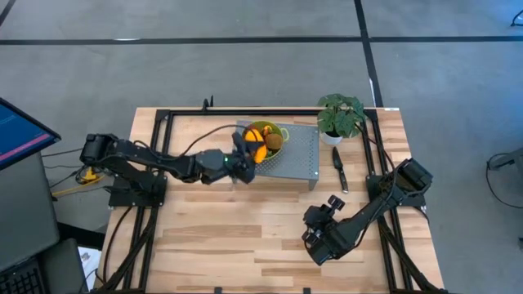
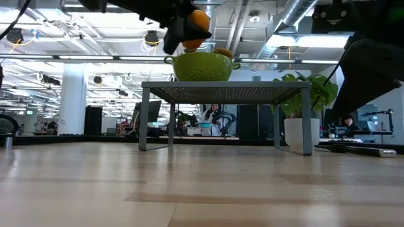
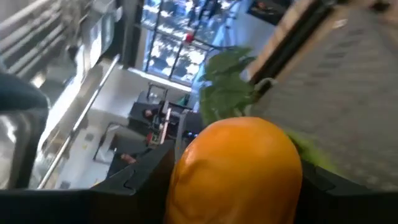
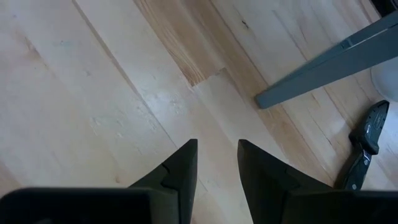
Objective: Pick & Place Fruit
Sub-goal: Put the mango into the green strainer bowl on the shelf
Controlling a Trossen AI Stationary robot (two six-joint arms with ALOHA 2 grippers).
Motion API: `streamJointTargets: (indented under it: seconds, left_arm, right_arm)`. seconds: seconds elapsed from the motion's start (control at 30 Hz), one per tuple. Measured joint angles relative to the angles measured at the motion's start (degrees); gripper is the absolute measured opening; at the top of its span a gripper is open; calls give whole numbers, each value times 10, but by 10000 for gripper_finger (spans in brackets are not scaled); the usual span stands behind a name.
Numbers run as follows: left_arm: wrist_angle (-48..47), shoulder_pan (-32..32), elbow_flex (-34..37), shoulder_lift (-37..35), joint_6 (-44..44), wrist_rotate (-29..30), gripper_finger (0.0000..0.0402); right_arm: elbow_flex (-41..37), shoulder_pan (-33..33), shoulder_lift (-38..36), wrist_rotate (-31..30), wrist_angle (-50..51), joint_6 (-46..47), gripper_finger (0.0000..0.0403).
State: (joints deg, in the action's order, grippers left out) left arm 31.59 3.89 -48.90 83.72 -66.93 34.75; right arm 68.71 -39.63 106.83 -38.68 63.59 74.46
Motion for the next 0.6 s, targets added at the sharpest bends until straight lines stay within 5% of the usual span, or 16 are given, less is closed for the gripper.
streamJointTargets:
  seconds: [0.2,0.6]
  left_arm:
    - [-23,14,-1,0,-75,15,214]
    - [-38,-4,-24,0,-21,8,214]
  right_arm:
    - [0,1,0,0,0,0,108]
    - [0,1,0,-3,0,0,108]
